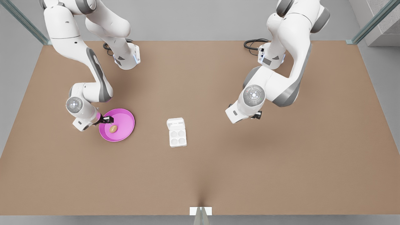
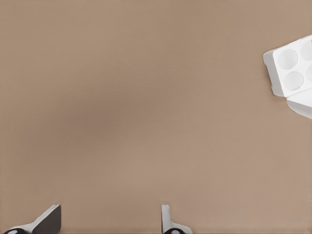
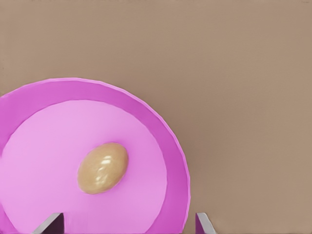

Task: Pack egg into the box and close the box lid

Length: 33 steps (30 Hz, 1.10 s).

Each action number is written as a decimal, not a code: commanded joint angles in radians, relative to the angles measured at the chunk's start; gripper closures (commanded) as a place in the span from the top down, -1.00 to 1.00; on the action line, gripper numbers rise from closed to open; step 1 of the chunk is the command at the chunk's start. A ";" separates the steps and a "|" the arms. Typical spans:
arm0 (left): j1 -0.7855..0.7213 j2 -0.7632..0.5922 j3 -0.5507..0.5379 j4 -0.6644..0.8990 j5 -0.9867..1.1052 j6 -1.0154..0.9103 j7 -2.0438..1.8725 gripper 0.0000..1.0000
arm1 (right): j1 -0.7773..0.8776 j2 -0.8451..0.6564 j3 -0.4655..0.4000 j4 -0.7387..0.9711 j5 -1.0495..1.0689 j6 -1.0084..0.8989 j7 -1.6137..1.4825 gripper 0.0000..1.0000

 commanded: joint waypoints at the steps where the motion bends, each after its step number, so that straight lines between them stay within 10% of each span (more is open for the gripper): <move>1: 0.003 0.000 0.000 0.000 0.001 -0.006 -0.022 1.00 | -0.005 -0.002 0.029 -0.009 0.007 0.062 0.056 1.00; 33: -0.001 0.029 0.004 0.023 0.067 0.081 -0.030 1.00 | -0.074 0.106 0.066 -0.067 0.074 0.266 0.115 1.00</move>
